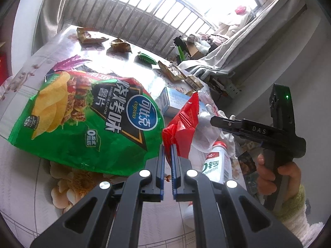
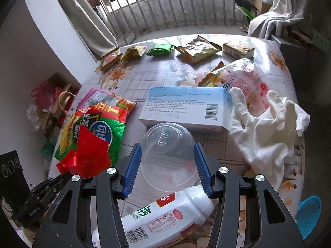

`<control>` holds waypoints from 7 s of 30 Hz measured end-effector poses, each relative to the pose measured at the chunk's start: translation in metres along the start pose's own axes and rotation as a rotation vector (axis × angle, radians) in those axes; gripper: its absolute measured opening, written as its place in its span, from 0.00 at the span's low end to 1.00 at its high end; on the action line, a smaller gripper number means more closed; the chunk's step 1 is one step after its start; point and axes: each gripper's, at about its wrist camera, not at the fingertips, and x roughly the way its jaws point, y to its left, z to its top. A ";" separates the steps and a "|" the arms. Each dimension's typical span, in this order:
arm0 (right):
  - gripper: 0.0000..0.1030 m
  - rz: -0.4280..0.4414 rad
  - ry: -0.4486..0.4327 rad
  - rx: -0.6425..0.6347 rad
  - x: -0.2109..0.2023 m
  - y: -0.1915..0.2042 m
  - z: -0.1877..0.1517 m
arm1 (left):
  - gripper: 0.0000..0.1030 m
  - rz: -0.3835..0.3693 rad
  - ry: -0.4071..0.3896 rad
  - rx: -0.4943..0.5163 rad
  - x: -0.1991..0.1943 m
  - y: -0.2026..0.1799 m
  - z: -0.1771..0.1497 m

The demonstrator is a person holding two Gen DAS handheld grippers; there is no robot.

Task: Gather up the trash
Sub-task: 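Grasp the clear plastic lid with the right tool while the left tool holds the red wrapper, then carry the red wrapper and clear lid over the wastebasket and release both, then return both tools to the table and grasp the white tissue with the right tool, then lift the white tissue with the right tool while the left tool grasps the white glove, then carry the tissue and glove over the blue wastebasket and open both tools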

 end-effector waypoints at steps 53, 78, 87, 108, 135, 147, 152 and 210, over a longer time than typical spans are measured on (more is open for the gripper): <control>0.59 -0.311 -0.392 0.914 -0.247 -0.274 -0.311 | 0.05 -0.349 0.464 0.568 0.142 -0.359 -0.106; 0.75 -0.308 -0.289 1.410 -0.160 -0.422 -0.422 | 0.67 -0.135 0.655 0.751 0.343 -0.454 -0.225; 0.75 -0.287 -0.319 1.297 -0.175 -0.376 -0.405 | 0.70 -0.202 0.596 0.700 0.280 -0.443 -0.188; 0.77 -0.127 -0.314 0.817 -0.171 -0.268 -0.250 | 0.79 -0.205 0.348 0.498 0.109 -0.271 -0.054; 0.59 -0.076 -0.131 0.454 -0.023 -0.245 0.021 | 0.80 -0.173 0.399 0.560 0.171 -0.225 0.050; 0.18 -0.061 -0.053 0.450 0.013 -0.253 0.005 | 0.71 0.016 0.432 0.684 0.258 -0.245 0.062; 0.13 -0.049 -0.065 0.462 0.014 -0.257 0.002 | 0.50 0.066 0.442 0.698 0.284 -0.243 0.061; 0.01 0.349 -0.524 0.970 -0.162 -0.282 -0.228 | 0.07 -0.368 0.145 0.511 0.074 -0.301 -0.009</control>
